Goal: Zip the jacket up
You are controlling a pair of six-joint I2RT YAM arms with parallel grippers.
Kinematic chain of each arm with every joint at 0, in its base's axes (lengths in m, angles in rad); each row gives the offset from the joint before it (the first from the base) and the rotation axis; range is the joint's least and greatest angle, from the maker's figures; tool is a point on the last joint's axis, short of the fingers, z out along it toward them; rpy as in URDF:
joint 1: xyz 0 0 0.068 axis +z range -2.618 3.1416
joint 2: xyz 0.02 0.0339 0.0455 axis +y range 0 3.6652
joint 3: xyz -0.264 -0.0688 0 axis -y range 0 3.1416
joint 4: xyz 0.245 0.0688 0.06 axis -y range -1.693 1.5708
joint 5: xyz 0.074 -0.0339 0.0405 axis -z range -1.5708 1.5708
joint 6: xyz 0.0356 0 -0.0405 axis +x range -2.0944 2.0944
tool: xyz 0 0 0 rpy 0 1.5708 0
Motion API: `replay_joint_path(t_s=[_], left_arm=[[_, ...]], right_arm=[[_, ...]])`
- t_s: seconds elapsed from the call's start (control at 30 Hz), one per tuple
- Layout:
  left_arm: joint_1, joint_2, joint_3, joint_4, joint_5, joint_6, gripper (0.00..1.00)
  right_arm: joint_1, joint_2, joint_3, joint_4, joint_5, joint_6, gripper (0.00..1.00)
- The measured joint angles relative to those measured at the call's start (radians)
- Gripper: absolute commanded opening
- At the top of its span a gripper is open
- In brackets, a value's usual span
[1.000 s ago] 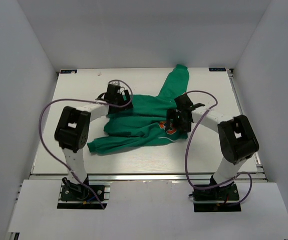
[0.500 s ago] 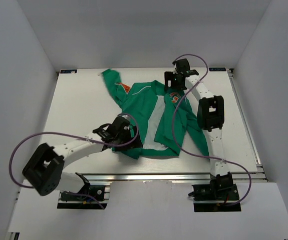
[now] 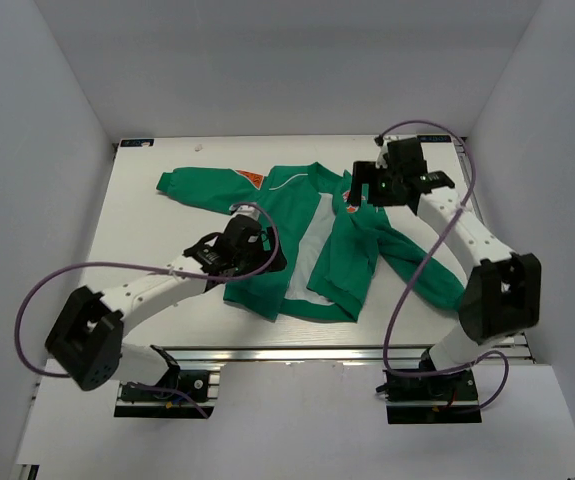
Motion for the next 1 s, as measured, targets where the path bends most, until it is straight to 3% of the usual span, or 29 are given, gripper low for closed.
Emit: replay_joint_path(t_s=[0.17, 0.3, 0.43, 0.63, 0.9, 1.0], left_arm=[[0.030, 0.191, 0.080, 0.021, -0.036, 0.040, 0.98], [0.121, 0.354, 0.188, 0.051, -0.023, 0.071, 0.98], [0.207, 0.478, 0.256, 0.077, -0.018, 0.092, 0.98], [0.241, 0.532, 0.284, 0.119, 0.029, 0.101, 0.98], [0.249, 0.536, 0.276, 0.167, 0.085, 0.087, 0.98], [0.249, 0.533, 0.276, 0.159, 0.077, 0.080, 0.98]], right_arm=[[0.100, -0.160, -0.296, 0.029, 0.031, 0.086, 0.89], [0.216, -0.121, -0.443, 0.025, 0.037, 0.140, 0.88], [0.217, -0.042, -0.469, 0.029, 0.081, 0.182, 0.88], [0.138, 0.128, -0.304, 0.020, 0.116, 0.186, 0.85], [0.027, 0.442, 0.129, 0.022, 0.179, 0.121, 0.85], [0.003, 0.443, 0.135, 0.033, 0.208, 0.093, 0.87]])
